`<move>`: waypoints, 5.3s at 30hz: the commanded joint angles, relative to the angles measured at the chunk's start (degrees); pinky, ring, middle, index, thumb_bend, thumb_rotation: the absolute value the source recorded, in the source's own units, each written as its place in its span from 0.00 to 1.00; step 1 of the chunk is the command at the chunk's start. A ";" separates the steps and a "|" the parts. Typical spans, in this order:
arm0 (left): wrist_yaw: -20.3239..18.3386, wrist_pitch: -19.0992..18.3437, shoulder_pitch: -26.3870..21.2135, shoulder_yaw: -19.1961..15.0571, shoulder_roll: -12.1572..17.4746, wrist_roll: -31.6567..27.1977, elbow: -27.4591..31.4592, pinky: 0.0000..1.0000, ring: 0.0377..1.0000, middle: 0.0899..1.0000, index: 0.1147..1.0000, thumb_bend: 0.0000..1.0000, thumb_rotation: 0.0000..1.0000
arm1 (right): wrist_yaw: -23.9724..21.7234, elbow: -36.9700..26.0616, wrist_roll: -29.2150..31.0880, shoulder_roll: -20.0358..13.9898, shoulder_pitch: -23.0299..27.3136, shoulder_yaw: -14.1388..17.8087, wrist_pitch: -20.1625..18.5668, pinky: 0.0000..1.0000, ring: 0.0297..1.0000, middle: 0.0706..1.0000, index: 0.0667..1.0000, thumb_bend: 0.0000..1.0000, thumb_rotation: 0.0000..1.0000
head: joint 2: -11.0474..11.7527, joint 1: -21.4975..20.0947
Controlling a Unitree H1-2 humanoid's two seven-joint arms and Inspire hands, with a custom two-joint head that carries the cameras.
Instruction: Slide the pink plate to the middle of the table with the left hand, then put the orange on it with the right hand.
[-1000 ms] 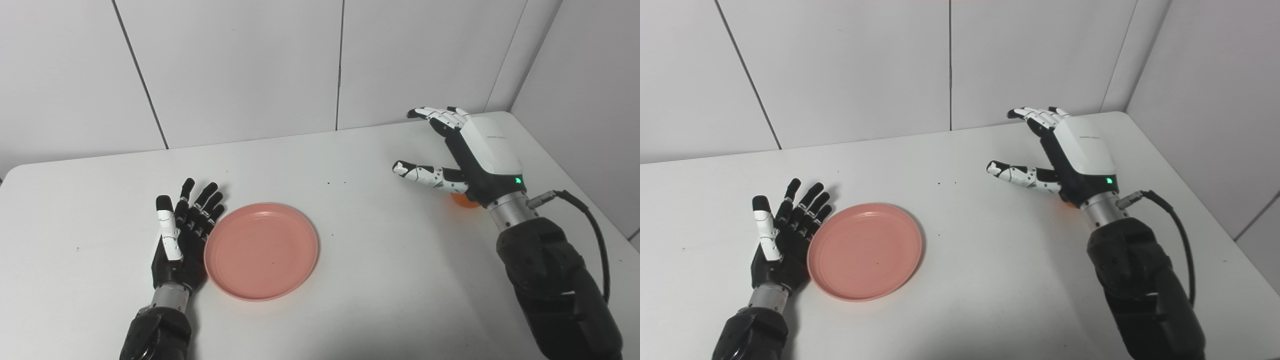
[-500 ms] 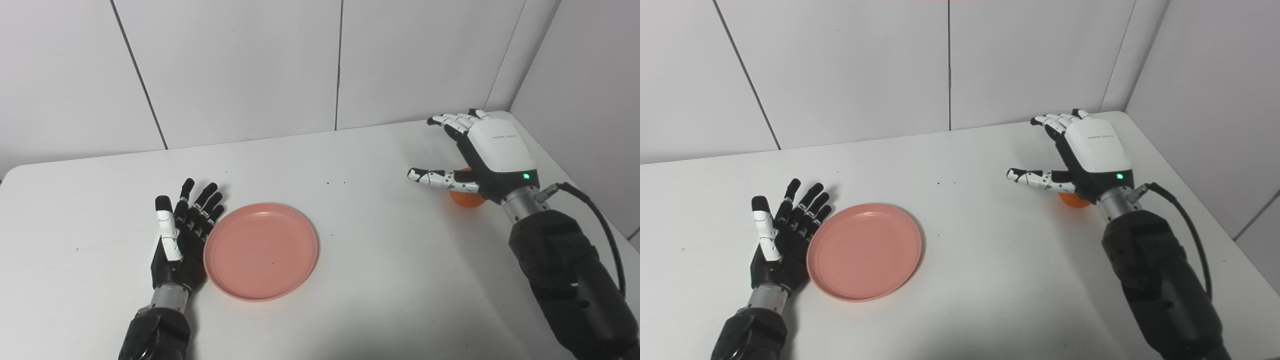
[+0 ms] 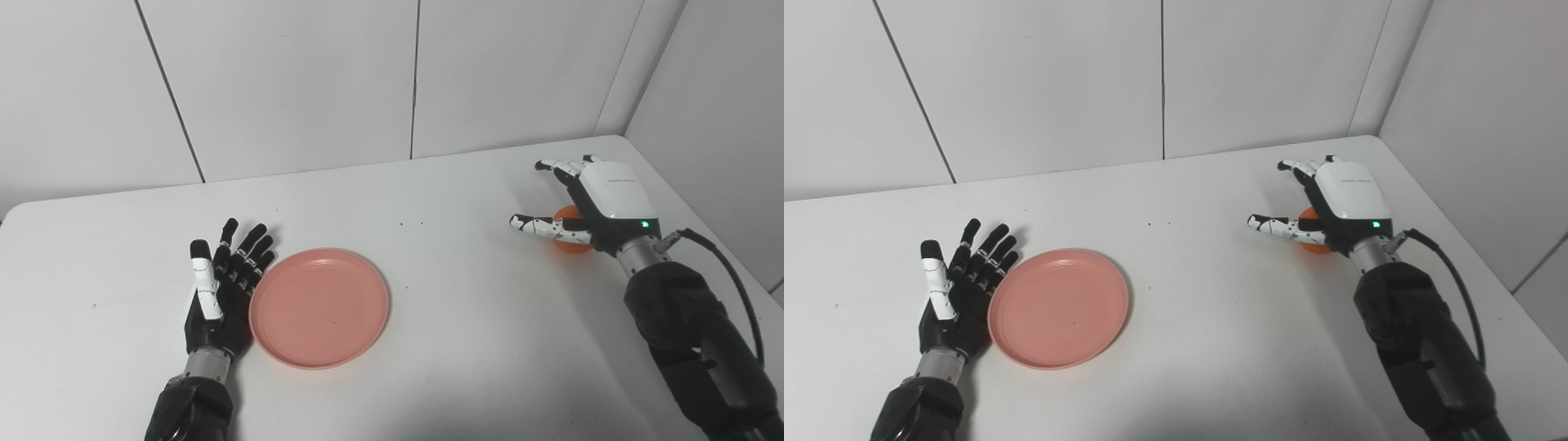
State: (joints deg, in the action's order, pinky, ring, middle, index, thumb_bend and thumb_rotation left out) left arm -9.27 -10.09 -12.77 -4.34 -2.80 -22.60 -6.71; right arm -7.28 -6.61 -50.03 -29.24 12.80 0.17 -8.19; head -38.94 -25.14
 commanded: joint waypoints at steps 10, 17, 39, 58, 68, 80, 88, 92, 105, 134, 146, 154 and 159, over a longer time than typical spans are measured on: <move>1.57 -4.26 2.70 0.11 -0.02 0.68 -1.29 0.92 0.89 0.85 0.98 0.97 0.91 | 3.14 2.62 1.32 -1.84 3.88 -0.69 0.79 0.92 0.82 0.80 0.79 0.85 0.95 | -0.19 0.07; 1.54 -4.10 2.62 0.17 -0.01 0.86 -1.59 0.91 0.89 0.86 0.98 0.97 0.91 | 3.57 3.85 2.11 -1.87 3.98 -0.85 0.57 0.92 0.82 0.80 0.79 0.85 0.95 | -0.16 0.06; 1.15 -4.37 3.01 0.19 -0.03 0.32 -1.37 0.92 0.89 0.85 0.98 0.98 0.90 | 10.50 14.02 2.17 -5.71 6.21 -3.05 3.23 0.81 0.79 0.78 0.79 0.85 0.93 | -0.43 0.57; 1.16 -4.62 3.21 0.28 -0.09 0.18 -0.69 0.93 0.88 0.85 0.99 0.99 0.91 | 9.16 15.31 4.07 -5.15 6.25 -4.40 1.60 0.80 0.79 0.78 0.83 0.85 0.88 | -0.89 0.95; 1.21 -4.80 3.17 0.52 -0.02 0.48 -0.49 0.92 0.88 0.85 1.00 0.99 0.91 | 9.16 17.00 3.33 -4.56 5.63 -5.63 1.38 0.75 0.77 0.79 0.82 0.84 0.89 | -1.00 1.11; 1.39 -5.57 3.22 0.23 -0.46 -0.14 0.01 0.94 0.88 0.84 0.99 0.97 0.91 | 6.59 18.78 6.21 -4.69 5.32 -5.27 -0.34 0.63 0.66 0.68 0.69 0.87 0.87 | -1.19 1.47; 1.39 -6.08 3.24 0.17 -0.66 -0.17 0.52 0.95 0.88 0.84 0.99 0.97 0.91 | 7.51 20.85 7.78 -4.48 5.53 -5.26 -0.15 0.24 0.29 0.34 0.34 0.83 0.78 | -1.31 1.83; 0.87 -6.05 3.12 0.19 -0.37 -0.16 0.41 0.96 0.89 0.85 1.00 0.97 0.91 | 8.01 21.58 8.11 -4.52 5.41 -5.75 0.78 0.17 0.20 0.23 0.24 0.82 0.76 | -1.31 1.83; 1.01 -6.57 3.07 0.20 -0.34 -0.01 1.06 0.95 0.89 0.85 1.00 0.96 0.92 | 8.63 21.73 7.99 -4.85 5.04 -6.75 0.38 0.13 0.16 0.17 0.19 0.78 0.75 | -1.49 2.02; 3.42 -5.53 4.03 2.88 -3.47 3.27 2.31 0.91 0.87 0.87 1.00 0.97 0.94 | 12.92 6.19 8.51 -6.97 7.69 -3.17 4.47 0.12 0.14 0.16 0.19 0.76 0.78 | -1.46 15.22; 3.75 -3.25 3.95 3.64 -5.80 4.90 -0.15 0.89 0.85 0.85 0.99 0.98 0.93 | 11.78 0.30 8.80 -5.50 7.64 -1.14 3.38 0.13 0.15 0.18 0.21 0.80 0.83 | -0.58 21.11; 4.16 -2.96 3.72 4.11 -6.15 5.62 -0.40 0.87 0.84 0.84 0.99 0.99 0.92 | 8.22 -3.60 8.93 -3.33 8.62 -1.90 2.32 0.12 0.14 0.17 0.20 0.80 0.82 | -1.37 21.70; 4.10 -3.18 3.73 3.97 -6.42 5.67 -0.11 0.87 0.84 0.83 0.99 0.99 0.92 | 4.76 -7.14 7.91 -0.35 9.47 -3.09 0.75 0.11 0.13 0.16 0.19 0.81 0.82 | -1.37 21.61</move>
State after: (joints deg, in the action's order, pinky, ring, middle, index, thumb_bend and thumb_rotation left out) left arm -6.77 -10.45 -10.91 -0.54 -8.87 -17.64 -4.51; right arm -2.14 -11.35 -41.84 -29.35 19.35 -3.41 -6.55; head -40.34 -3.60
